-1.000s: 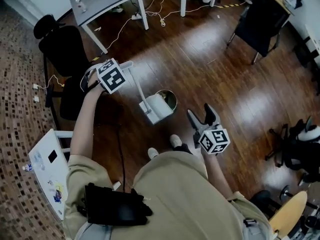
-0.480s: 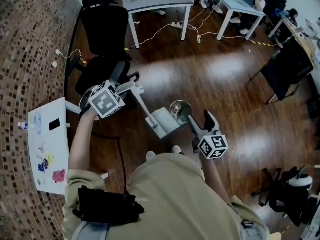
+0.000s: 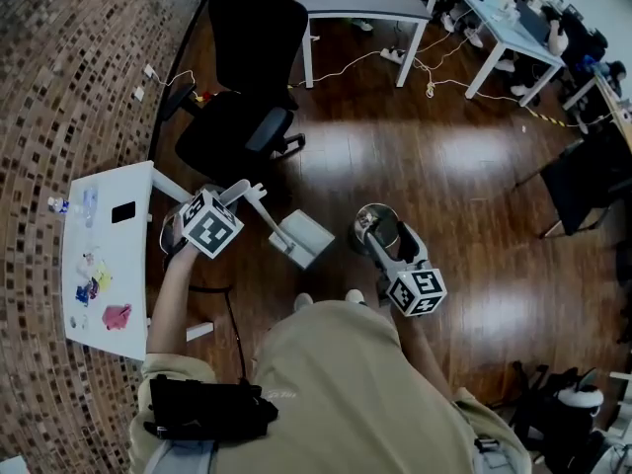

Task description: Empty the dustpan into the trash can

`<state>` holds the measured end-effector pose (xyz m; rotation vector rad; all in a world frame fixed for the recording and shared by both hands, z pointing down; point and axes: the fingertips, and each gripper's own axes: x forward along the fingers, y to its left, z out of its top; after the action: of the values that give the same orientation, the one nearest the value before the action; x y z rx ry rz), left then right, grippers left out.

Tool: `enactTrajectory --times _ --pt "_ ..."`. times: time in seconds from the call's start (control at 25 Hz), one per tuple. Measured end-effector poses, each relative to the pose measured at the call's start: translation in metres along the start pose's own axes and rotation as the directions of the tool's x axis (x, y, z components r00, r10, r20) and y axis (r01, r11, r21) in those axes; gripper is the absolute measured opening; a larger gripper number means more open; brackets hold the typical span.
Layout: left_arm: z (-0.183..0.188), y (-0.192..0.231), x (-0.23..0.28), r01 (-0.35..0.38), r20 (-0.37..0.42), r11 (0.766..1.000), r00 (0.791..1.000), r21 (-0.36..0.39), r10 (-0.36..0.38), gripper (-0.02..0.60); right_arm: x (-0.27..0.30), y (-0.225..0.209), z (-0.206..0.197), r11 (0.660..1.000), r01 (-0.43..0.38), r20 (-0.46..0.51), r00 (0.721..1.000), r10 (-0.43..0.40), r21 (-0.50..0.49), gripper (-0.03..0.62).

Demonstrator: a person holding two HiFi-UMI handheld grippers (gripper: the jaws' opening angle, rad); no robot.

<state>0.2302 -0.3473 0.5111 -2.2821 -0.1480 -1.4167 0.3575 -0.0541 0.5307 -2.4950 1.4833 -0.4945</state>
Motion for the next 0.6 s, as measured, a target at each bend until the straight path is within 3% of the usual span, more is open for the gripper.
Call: enactTrajectory --times 0.24,0.44,0.6 --pt "-0.059 -0.029 0.067 -0.038 -0.028 0.985 0.999 -0.169 0.033 0.002 0.006 0.005 -0.008 1.000 -0.014 -0.021 1.000 0.014 0.004 0.374" --pt "-0.107 -0.040 0.131 -0.119 -0.084 0.926 0.992 -0.359 0.095 0.002 0.005 0.008 -0.014 1.000 -0.009 -0.033 0.999 0.009 0.007 0.371" --pt "-0.125 -0.054 0.171 -0.196 -0.106 0.900 0.980 -0.389 0.168 0.005 -0.003 0.006 -0.018 1.000 0.010 -0.040 0.999 -0.009 0.008 0.368"
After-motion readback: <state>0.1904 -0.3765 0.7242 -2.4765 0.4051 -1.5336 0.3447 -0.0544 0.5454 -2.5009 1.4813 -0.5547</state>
